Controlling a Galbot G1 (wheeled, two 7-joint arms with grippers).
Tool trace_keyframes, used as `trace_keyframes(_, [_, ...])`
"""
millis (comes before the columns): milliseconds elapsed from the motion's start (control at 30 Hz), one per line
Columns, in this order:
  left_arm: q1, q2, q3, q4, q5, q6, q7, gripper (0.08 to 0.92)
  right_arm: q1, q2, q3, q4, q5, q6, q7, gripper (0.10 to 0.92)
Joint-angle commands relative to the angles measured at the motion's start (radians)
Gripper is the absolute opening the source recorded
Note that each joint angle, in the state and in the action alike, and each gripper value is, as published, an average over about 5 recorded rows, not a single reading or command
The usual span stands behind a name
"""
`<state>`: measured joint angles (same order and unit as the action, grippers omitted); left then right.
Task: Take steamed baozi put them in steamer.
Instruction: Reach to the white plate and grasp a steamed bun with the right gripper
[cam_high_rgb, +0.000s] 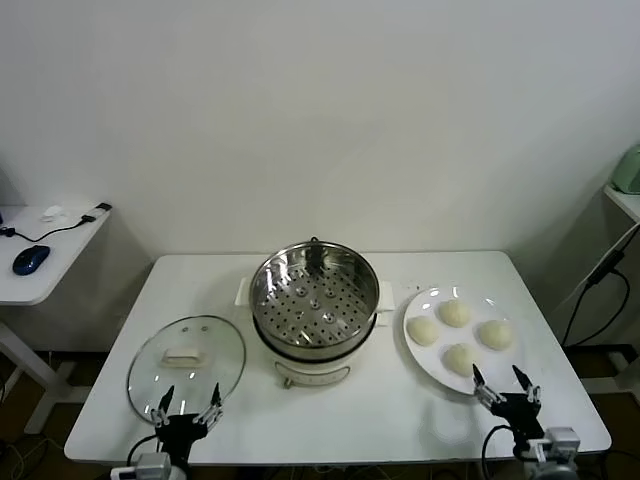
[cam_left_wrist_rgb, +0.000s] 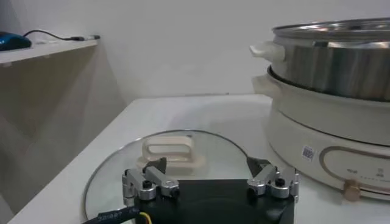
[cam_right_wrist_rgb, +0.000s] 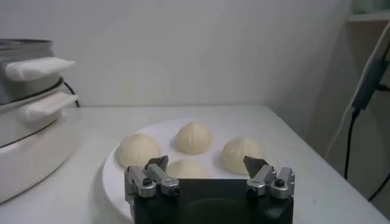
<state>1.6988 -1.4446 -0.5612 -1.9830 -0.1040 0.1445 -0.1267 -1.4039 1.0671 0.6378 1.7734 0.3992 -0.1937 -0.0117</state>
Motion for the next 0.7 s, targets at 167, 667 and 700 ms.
trace_keyframes(167, [-0.002,0.016,0.001,-0.001,-0.016,-0.005,0.001,0.823,0.508,-0.271,-0.215,-0.218,-0.09,-0.148,-0.125,0.823])
trace_keyframes(667, [0.006,0.02,0.004,0.002,-0.025,-0.018,-0.002,0.823,1.714,-0.617,-1.606,-0.645,-0.301,0.245,-1.224,0.823])
trace_keyframes(700, [0.007,0.019,0.004,0.004,-0.024,-0.021,-0.002,0.823,1.787,-0.599,-1.694,-0.669,-0.297,0.261,-1.262,0.823])
